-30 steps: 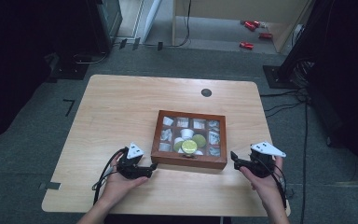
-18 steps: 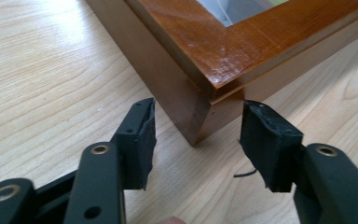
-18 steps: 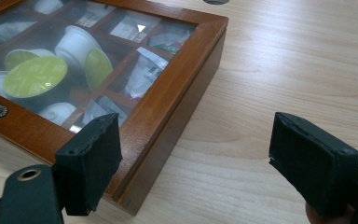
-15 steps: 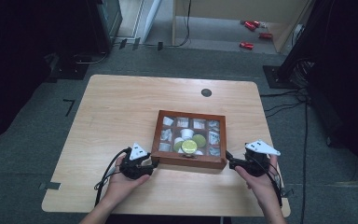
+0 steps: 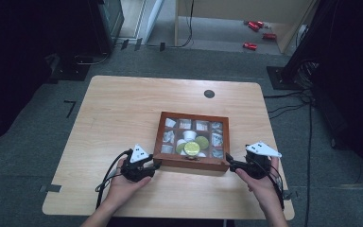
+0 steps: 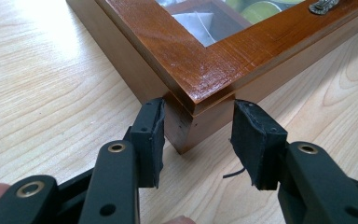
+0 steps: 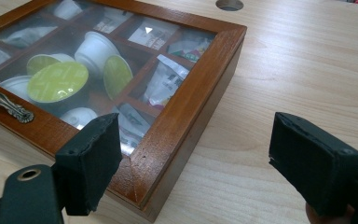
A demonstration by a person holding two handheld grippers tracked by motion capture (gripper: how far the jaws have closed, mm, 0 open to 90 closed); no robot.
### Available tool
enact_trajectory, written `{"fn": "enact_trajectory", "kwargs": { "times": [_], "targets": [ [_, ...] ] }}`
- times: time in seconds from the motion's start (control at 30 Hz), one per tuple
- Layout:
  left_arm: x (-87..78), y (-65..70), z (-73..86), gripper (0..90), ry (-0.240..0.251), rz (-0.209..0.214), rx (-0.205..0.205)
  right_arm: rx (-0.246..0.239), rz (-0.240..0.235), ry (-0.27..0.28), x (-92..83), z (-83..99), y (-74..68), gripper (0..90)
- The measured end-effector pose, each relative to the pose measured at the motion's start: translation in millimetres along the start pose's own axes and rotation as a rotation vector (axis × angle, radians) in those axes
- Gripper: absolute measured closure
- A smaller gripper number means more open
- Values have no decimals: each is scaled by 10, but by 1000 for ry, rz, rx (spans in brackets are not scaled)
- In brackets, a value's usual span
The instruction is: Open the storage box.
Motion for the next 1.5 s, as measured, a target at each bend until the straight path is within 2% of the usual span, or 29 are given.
{"fn": "enact_trajectory", "kwargs": {
  "times": [0.67, 0.8, 1.03, 1.07, 1.1, 1.13, 1.2, 1.27, 1.37, 1.47, 1.5],
  "targets": [
    [-46, -4, -42, 581, 10, 9, -2, -20, -47, 11, 8, -82, -201, 167],
    [-79, -11, -91, 608, 24, 5, -4, -28, -73, 20, 25, -114, -281, 167],
    [-79, -11, -113, 609, 20, 3, 5, -42, -121, 36, 59, -156, -390, 204],
    [-79, -11, -113, 609, 20, 3, 4, -48, -148, 41, 67, -173, -441, 247],
    [-79, -11, -113, 609, 20, 3, 4, -48, -148, 41, 67, -173, -441, 247],
    [-79, -10, -114, 609, 21, 3, 3, -53, -173, 52, 74, -190, -493, 309],
    [-80, -10, -119, 609, 22, 5, 5, -57, -193, 56, 84, -202, -540, 366],
    [-82, -10, -124, 609, 22, 6, 6, -65, -234, 50, 100, -209, -604, 440],
    [-87, -7, -138, 609, 25, 6, 8, -69, -294, 30, 131, -212, -716, 509],
    [-89, -3, -145, 609, 28, 7, 6, -81, -315, 18, 164, -209, -781, 537],
    [-90, -3, -147, 609, 28, 6, 7, -84, -339, 6, 207, -205, -846, 568]
  ]
}}
Point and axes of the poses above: each handheld gripper's, and its own axes: x roughly forward along the jaws, z roughly out of its underside, y roughly to its right, the point moved 7 cm from there along x, roughly forward along the jaws, and after that the axes turned 6 degrees about y, right-handed, at the moved point
